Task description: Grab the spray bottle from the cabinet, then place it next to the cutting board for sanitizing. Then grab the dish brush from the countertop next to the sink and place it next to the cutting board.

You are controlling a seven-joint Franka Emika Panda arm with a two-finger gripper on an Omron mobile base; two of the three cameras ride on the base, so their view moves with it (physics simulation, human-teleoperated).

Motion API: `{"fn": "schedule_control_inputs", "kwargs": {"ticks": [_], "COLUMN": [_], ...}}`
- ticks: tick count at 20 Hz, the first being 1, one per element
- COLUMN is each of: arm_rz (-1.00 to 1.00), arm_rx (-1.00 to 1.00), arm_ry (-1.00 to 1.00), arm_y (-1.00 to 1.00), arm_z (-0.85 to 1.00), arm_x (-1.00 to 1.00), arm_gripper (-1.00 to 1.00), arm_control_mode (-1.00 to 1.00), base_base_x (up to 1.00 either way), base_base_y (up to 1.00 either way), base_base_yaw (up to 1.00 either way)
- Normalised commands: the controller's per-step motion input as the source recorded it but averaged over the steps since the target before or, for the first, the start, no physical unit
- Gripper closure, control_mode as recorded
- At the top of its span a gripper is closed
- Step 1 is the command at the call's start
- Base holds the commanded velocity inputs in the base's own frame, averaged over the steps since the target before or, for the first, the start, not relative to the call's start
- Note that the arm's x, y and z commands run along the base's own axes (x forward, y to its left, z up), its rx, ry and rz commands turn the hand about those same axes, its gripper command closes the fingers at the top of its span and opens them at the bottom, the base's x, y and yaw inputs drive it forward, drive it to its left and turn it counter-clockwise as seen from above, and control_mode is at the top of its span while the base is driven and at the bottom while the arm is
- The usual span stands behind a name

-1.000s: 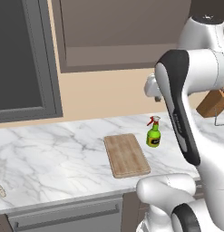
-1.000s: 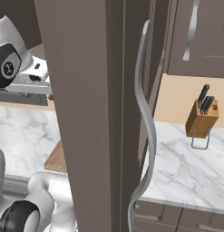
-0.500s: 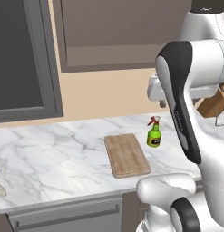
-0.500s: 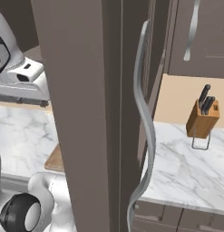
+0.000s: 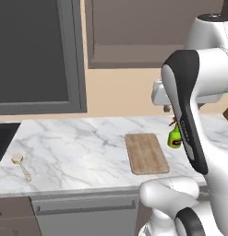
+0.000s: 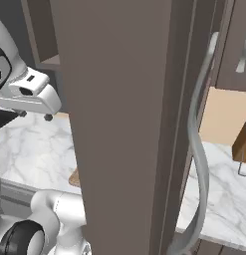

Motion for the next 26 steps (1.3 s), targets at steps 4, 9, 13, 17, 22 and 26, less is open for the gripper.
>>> {"fn": "schedule_control_inputs", "kwargs": {"ticks": [4, 9, 13, 17, 22, 26], "arm_rz": [0.0, 0.0, 0.0, 0.0, 0.0, 0.0], "arm_rx": [0.0, 0.0, 0.0, 0.0, 0.0, 0.0], "arm_ry": [0.0, 0.0, 0.0, 0.0, 0.0, 0.0], "arm_y": [0.0, 0.0, 0.0, 0.0, 0.0, 0.0], "arm_z": [0.0, 0.0, 0.0, 0.0, 0.0, 0.0], "arm_x": [0.0, 0.0, 0.0, 0.0, 0.0, 0.0], "arm_gripper": [-1.0, -1.0, -1.0, -1.0, -1.0, -1.0], "arm_control_mode": [1.0, 1.0, 1.0, 1.0, 1.0, 1.0], "base_base_x": [-0.11, -0.72, -0.77, 0.19, 0.85, 1.0], "base_base_y": [1.0, 1.0, 1.0, 1.0, 0.94, 0.34], "base_base_yaw": [0.29, 0.14, 0.0, -0.01, -0.02, -0.01]}}
